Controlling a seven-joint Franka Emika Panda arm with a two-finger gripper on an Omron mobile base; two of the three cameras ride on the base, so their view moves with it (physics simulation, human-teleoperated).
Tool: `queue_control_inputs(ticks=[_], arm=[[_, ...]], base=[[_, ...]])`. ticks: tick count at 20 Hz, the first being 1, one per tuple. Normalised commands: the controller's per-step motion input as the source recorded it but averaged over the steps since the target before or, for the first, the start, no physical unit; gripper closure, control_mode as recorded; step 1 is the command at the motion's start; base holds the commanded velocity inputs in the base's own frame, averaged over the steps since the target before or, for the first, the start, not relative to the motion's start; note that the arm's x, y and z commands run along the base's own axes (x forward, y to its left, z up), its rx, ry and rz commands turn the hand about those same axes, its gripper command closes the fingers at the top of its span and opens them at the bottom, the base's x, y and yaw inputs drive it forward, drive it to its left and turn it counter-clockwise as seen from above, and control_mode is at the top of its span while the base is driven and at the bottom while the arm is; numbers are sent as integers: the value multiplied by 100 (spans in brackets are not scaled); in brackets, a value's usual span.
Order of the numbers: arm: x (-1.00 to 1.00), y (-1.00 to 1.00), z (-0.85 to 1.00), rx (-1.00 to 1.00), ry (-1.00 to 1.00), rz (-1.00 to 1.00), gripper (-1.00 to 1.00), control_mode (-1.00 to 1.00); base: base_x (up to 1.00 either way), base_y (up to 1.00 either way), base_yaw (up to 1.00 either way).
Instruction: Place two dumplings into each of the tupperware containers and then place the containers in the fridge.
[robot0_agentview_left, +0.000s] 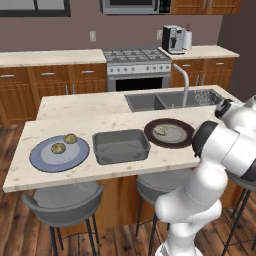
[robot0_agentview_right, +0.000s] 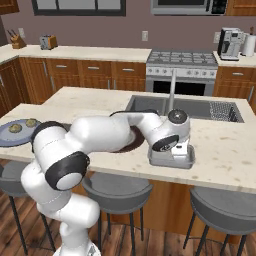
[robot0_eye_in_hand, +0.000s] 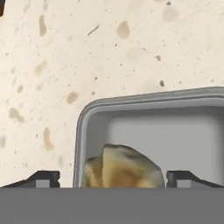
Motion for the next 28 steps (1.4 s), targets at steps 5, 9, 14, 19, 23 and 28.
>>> queue_control_inputs(ticks=[5,9,14,19,23,28], arm=[[-48,-23,52,-3,-27,1,-100,-100],[-36,-36,87,-1,-35,2,-100,-100],[-66,-3,100,0,-47,23,-100,-100],[-43,85,87,-17,7,41,-100,-100],[-1,100,70,-36,42,40,-100,-100],[18,100,30,-30,32,33,-100,-100]], base=[[0,0,0],[0,0,0],[0,0,0],[0,0,0],[0,0,0],[0,0,0]])
